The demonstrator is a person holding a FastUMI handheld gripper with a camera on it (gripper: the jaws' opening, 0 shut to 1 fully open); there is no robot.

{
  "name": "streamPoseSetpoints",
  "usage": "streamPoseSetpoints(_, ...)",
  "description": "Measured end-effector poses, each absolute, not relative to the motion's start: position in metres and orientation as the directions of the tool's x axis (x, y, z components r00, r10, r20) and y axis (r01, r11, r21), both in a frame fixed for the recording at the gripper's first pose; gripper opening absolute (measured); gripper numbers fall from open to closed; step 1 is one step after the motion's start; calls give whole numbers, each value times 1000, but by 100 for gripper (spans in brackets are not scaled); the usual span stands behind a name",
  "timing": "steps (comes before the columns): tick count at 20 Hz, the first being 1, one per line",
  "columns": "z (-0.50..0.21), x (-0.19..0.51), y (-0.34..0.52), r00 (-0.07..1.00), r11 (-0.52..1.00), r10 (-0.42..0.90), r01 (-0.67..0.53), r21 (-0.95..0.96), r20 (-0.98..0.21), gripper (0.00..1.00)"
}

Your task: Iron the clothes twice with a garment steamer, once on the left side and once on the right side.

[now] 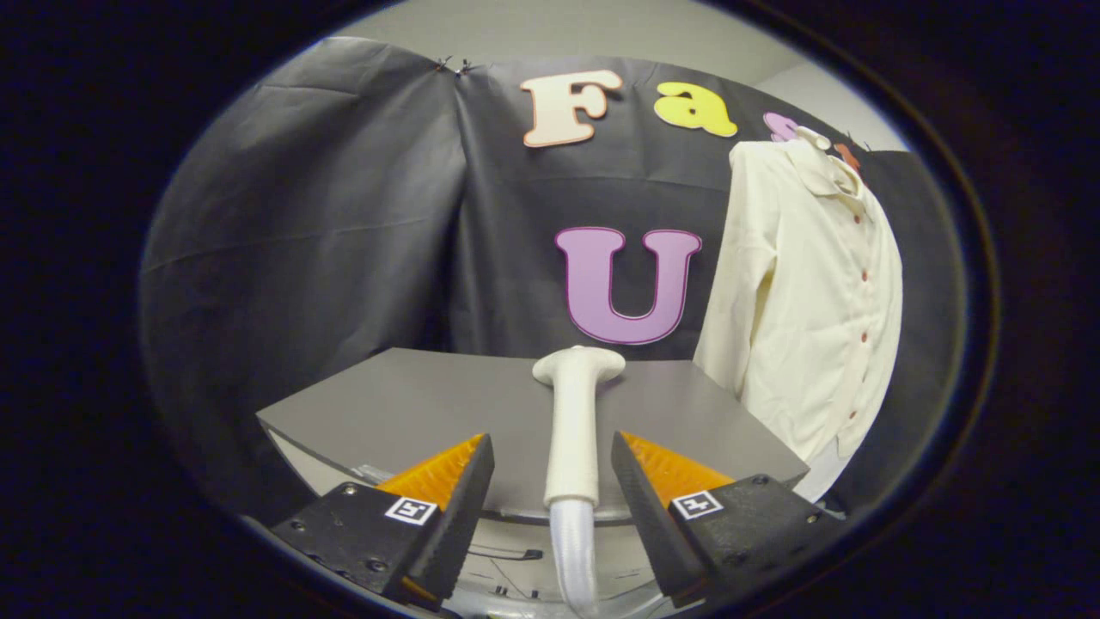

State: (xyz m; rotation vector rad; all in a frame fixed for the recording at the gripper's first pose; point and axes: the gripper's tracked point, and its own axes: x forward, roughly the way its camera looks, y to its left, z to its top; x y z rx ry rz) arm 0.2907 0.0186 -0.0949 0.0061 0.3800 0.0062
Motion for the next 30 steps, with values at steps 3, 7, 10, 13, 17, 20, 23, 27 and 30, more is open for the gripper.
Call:
streamPoseSetpoints(3, -105, 309, 22, 905, 1000, 1, -13, -24, -425, 77)
streamPoseSetpoints(7, -122, 323, 11, 866, 998, -39, 8, -64, -499, 63)
streamPoseSetpoints(10, -132, 330, 6, 834, 1000, -20, 12, -19, -551, 49)
streamPoseSetpoints(13, -134, 333, 6, 818, 1000, 13, 5, 29, -575, 43)
streamPoseSetpoints(17, -120, 326, 13, 875, 995, 69, -24, 100, -479, 36)
streamPoseSetpoints(20, -108, 319, 12, 912, 987, 109, -50, 156, -396, 32)
streamPoseSetpoints(23, -92, 298, -8, 940, 977, 99, -29, 212, -327, 32)
streamPoseSetpoints(27, -46, 265, -61, 985, 950, 57, -3, 313, -165, 30)
streamPoseSetpoints(30, -20, 240, -113, 996, 964, -15, 38, 263, -88, 30)
